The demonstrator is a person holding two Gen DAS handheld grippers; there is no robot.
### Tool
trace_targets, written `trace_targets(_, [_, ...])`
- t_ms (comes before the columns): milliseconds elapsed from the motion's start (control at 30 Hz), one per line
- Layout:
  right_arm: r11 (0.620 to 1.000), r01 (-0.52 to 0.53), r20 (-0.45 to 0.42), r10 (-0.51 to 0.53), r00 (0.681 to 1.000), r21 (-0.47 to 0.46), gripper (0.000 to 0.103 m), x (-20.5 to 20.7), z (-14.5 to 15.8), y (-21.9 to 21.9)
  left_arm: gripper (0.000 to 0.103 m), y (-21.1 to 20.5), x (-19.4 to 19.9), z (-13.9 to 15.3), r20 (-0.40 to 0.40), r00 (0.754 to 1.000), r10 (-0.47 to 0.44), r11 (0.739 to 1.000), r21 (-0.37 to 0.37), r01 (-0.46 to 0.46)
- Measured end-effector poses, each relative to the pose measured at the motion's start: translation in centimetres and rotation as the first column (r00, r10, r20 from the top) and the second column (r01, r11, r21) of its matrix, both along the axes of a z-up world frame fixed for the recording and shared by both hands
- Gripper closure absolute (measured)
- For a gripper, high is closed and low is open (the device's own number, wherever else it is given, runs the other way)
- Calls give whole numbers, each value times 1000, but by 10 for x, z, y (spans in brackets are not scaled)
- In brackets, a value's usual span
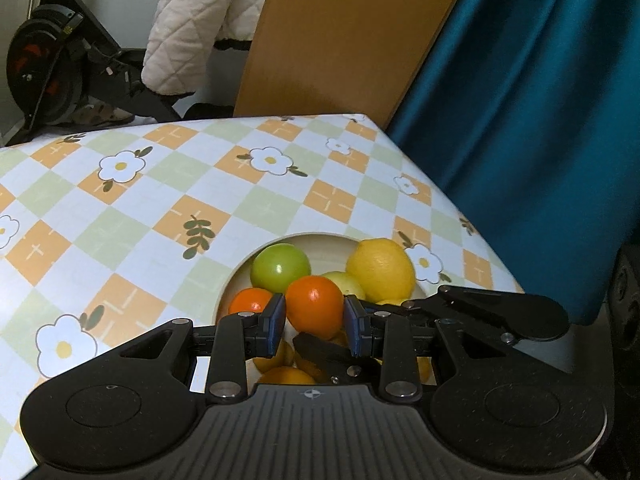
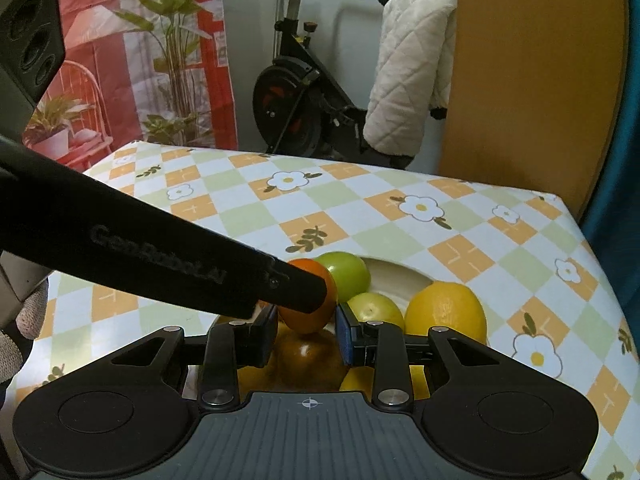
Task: Organize fruits
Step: 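Carry the last small orange onto the plate and open the left tool, then withdraw both open tools from the full plate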
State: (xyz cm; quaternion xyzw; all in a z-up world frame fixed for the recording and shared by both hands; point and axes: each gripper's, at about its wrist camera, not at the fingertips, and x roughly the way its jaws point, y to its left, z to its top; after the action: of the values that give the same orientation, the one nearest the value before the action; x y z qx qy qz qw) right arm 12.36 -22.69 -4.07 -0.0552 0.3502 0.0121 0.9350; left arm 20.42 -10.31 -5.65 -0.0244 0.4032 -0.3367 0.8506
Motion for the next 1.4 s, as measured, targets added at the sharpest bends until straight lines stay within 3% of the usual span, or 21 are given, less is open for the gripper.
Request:
trace_targets(367, [1000,8,9,-8,1000,1,76,5,-3,-7,69,-5,3,-4,-12,1000,7,1000,20,-7])
trace_targets(500, [1000,19,13,-19,1000,-9,70,4,-1,-6,68,-4,1,-1,-7,1000,17,1000,19,-17])
trace_targets(633, [999,31,21,-31,999,-8,65,-1,2,-8,55,2,-3,5,15,999,48,999,19,-48])
trace_targets(833, [999,52,42,-52,998,0,51,-10,10,-10,40,17,-14,23,78,990,119,993,15,-121])
trace_targets(1067, [998,65,82,-65,995,9,22,-22,23,-9,22,38,-30,39,135,971,198,979,18,-202])
trace_targets(1200, [997,73,101,-75,992,26,6,-29,30,-8,19,46,-39,47,177,948,266,959,49,-278])
trace_targets(1400, [995,78,111,-84,990,62,1,-37,37,-9,19,57,-53,53,218,917,335,930,77,-358])
